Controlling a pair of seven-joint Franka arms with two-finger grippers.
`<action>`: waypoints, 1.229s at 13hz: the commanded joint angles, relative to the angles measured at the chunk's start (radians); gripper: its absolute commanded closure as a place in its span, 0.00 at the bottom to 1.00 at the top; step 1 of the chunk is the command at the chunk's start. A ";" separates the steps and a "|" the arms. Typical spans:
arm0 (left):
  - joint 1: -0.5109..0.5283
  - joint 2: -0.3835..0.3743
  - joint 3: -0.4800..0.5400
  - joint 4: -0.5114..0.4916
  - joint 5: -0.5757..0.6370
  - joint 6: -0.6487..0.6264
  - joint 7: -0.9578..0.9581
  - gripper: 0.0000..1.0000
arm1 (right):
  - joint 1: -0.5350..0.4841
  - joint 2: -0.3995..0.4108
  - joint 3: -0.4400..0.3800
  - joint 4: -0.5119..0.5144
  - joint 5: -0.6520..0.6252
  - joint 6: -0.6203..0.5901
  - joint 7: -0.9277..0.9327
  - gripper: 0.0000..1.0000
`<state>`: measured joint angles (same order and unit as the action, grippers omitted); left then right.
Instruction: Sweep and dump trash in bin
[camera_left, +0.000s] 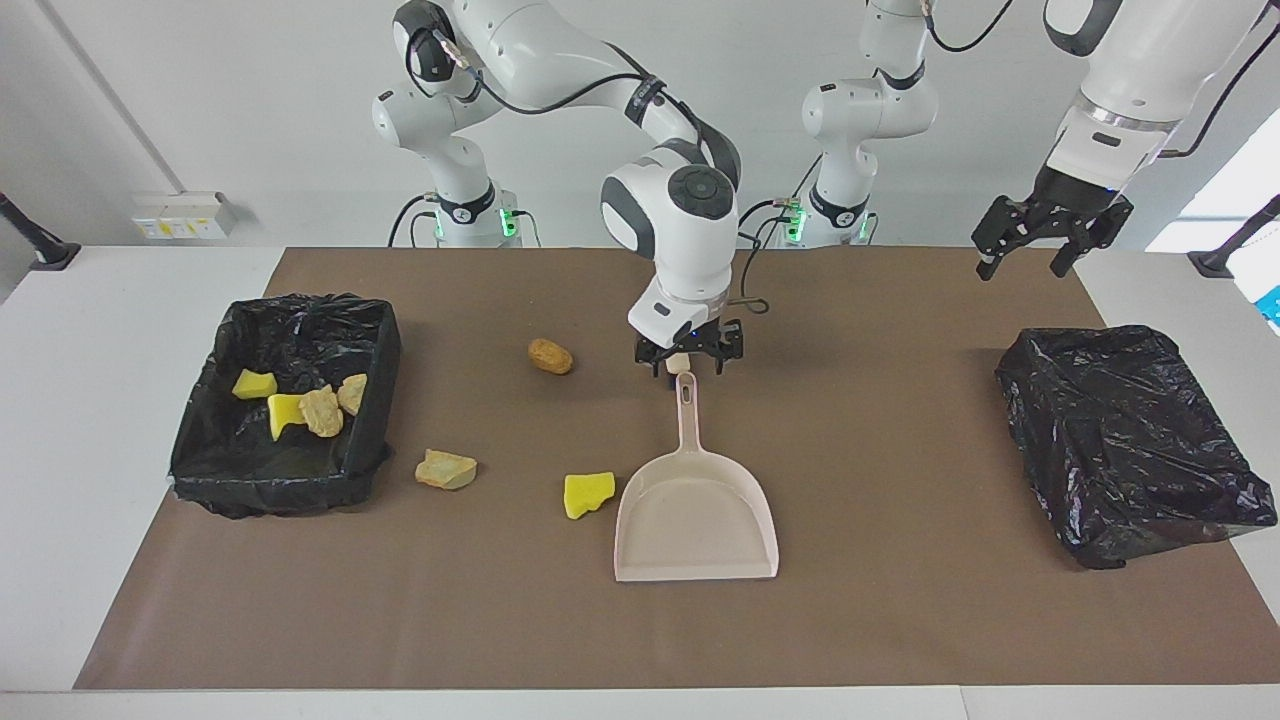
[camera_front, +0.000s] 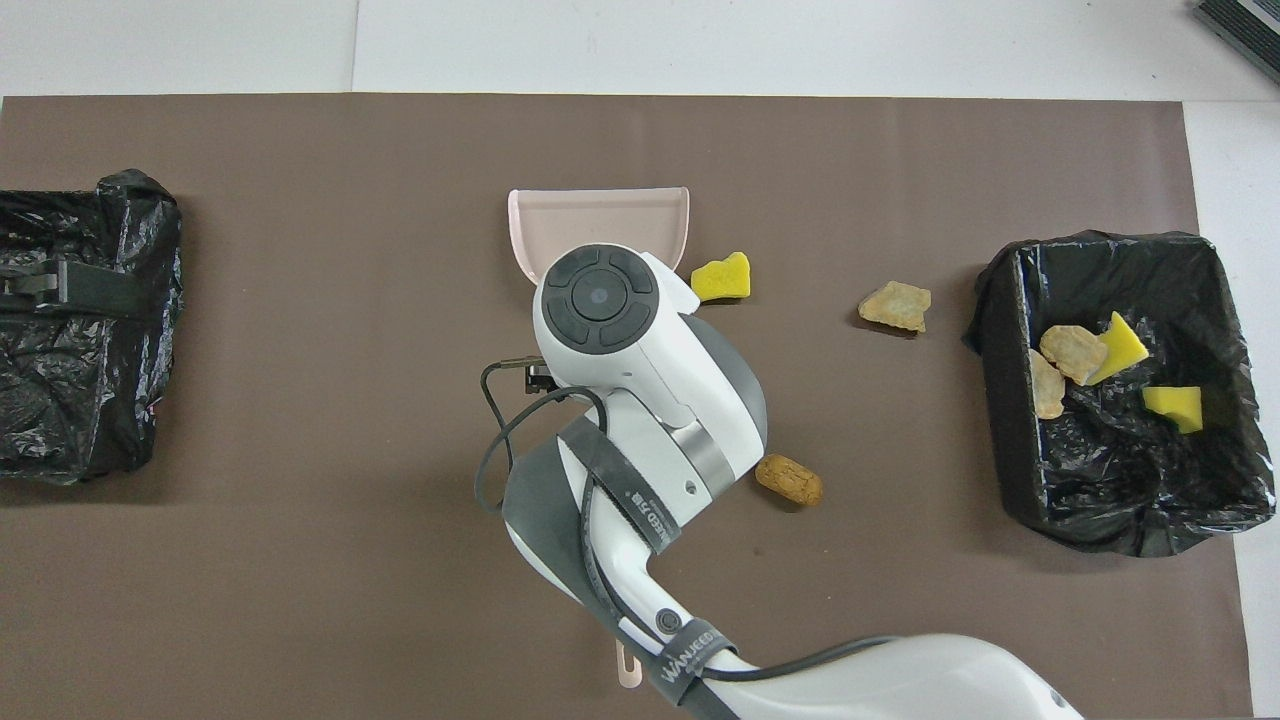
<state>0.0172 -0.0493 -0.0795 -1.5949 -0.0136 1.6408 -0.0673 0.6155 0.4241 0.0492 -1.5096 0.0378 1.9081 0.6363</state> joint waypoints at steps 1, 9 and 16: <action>0.006 -0.014 0.000 -0.017 -0.012 0.004 -0.003 0.00 | 0.053 -0.175 0.006 -0.264 0.031 0.038 0.038 0.00; 0.001 0.005 -0.002 -0.023 -0.012 0.020 -0.012 0.00 | 0.174 -0.392 0.006 -0.696 0.132 0.235 0.108 0.17; -0.048 0.049 -0.014 -0.049 -0.012 0.111 -0.048 0.00 | 0.217 -0.377 0.006 -0.712 0.152 0.238 0.111 0.34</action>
<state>-0.0221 0.0123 -0.1025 -1.6116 -0.0202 1.7237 -0.1033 0.8353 0.0595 0.0558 -2.1989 0.1712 2.1181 0.7370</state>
